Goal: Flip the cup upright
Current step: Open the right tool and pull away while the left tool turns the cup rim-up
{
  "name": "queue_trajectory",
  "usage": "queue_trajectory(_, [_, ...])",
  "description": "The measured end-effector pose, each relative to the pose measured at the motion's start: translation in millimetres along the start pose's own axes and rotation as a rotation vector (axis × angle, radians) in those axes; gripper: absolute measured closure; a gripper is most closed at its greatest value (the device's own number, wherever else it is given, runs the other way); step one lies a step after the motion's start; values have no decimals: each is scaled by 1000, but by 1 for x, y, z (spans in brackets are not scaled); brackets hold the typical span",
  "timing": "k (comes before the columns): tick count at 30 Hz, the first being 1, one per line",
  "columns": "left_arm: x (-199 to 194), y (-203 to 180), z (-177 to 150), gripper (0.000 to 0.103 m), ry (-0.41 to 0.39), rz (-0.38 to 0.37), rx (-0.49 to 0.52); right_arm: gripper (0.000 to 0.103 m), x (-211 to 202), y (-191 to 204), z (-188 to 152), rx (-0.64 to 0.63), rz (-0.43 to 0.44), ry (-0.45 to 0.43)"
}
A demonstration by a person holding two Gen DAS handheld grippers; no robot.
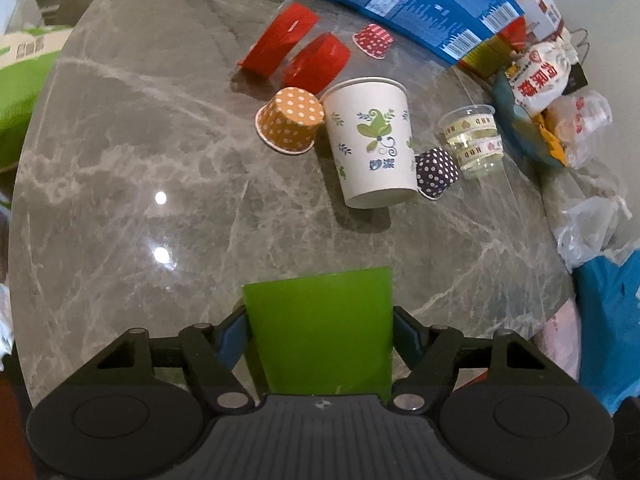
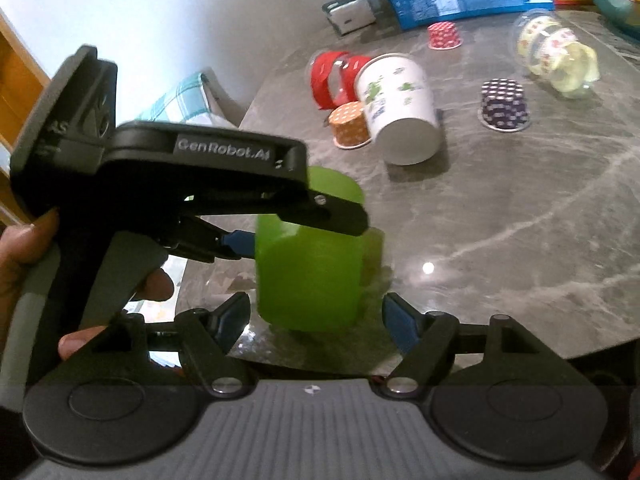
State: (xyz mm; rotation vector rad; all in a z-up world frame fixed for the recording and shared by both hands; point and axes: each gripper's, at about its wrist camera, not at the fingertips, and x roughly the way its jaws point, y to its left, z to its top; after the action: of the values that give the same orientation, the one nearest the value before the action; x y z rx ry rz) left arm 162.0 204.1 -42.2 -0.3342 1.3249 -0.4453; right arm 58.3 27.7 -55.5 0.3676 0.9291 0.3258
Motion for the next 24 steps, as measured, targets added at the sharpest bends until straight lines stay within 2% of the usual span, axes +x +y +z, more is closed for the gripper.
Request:
queue_trajectory(5, [-3, -2, -4, 28, -35, -33, 59, 29, -18, -12, -6, 12, 0, -31])
queue_trajectory(11, [-22, -6, -10, 28, -115, -70, 148, 26, -39, -28, -7, 67, 25, -104])
queue_trajectory(14, [-43, -9, -12, 29, -204, -73, 180, 21, -50, -35, -11, 104, 58, -180])
queue_trajectory(16, [-57, -16, -14, 29, -270, -70, 233, 6, -58, -38, -12, 115, 71, -262])
queue_trajectory(18, [-72, -19, -16, 29, -328, -82, 269, 5, -61, -40, -12, 121, 49, -326])
queue_trajectory(20, [-86, -26, -21, 29, -417, -55, 330, 5, -64, -37, -7, 120, 23, -366])
queue_trajectory(23, [-101, -34, -32, 28, -544, -11, 449, 1, -71, -22, -6, 37, -103, -463])
queue_trajectory(24, [-103, -36, -36, 28, -580, -3, 496, 1, -72, -17, -8, 4, -152, -519])
